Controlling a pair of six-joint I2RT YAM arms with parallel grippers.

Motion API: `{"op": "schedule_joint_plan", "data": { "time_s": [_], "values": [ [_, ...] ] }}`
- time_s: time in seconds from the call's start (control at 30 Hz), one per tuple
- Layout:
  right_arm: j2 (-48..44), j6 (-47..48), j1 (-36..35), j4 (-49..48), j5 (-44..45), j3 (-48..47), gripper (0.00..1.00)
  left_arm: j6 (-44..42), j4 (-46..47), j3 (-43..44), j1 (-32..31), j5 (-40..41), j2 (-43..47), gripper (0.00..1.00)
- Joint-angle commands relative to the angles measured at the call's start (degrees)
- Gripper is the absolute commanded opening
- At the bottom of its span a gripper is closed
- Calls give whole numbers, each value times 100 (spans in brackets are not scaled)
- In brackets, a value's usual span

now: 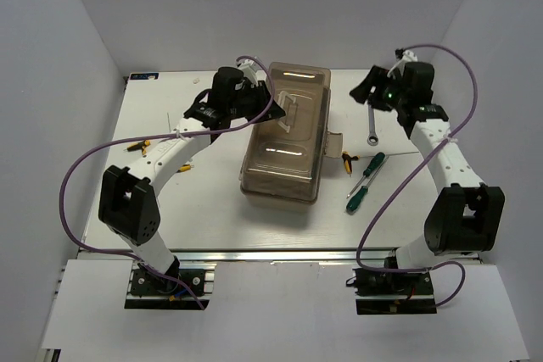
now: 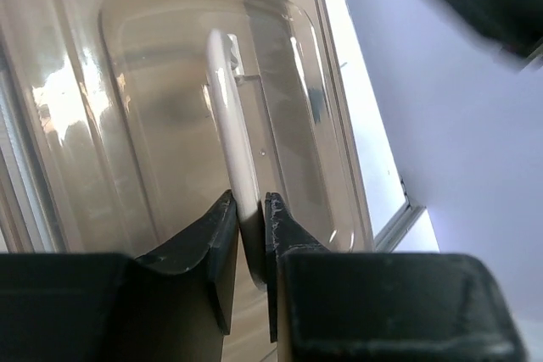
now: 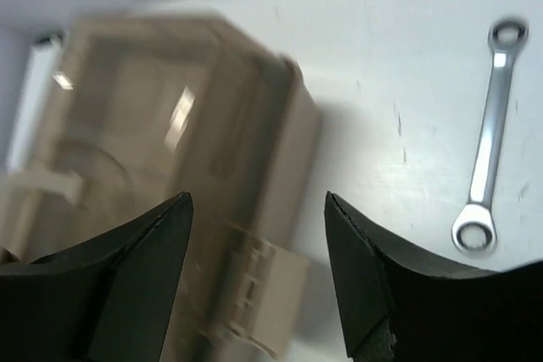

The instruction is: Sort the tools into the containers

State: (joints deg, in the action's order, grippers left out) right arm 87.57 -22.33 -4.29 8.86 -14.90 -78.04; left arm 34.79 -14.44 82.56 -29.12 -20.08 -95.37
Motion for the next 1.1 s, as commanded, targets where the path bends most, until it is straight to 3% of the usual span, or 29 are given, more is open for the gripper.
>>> {"op": "schedule_joint_plan", "data": {
  "time_s": [0.0,0.2,0.47,0.7,0.9,1.07],
  "values": [
    [-144,782,24,63,-530,780,69,-157,-33,322,100,539,343,0],
    [93,757,78,-182,-1761,1669,69,-51,-112,480,258,496,379,0],
    [805,554,78,-324,-2570,1546,67,124,-68,612,276,355,379,0],
    [1323,343,8,-394,-3221,1520,59,414,107,498,319,206,440,0],
    [1394,211,-28,-754,-3537,1713,44,1082,731,-55,837,-48,852,0],
    [1342,211,-10,-825,-3678,1748,42,1689,1364,-794,1637,-304,1284,0]
  ]
}}
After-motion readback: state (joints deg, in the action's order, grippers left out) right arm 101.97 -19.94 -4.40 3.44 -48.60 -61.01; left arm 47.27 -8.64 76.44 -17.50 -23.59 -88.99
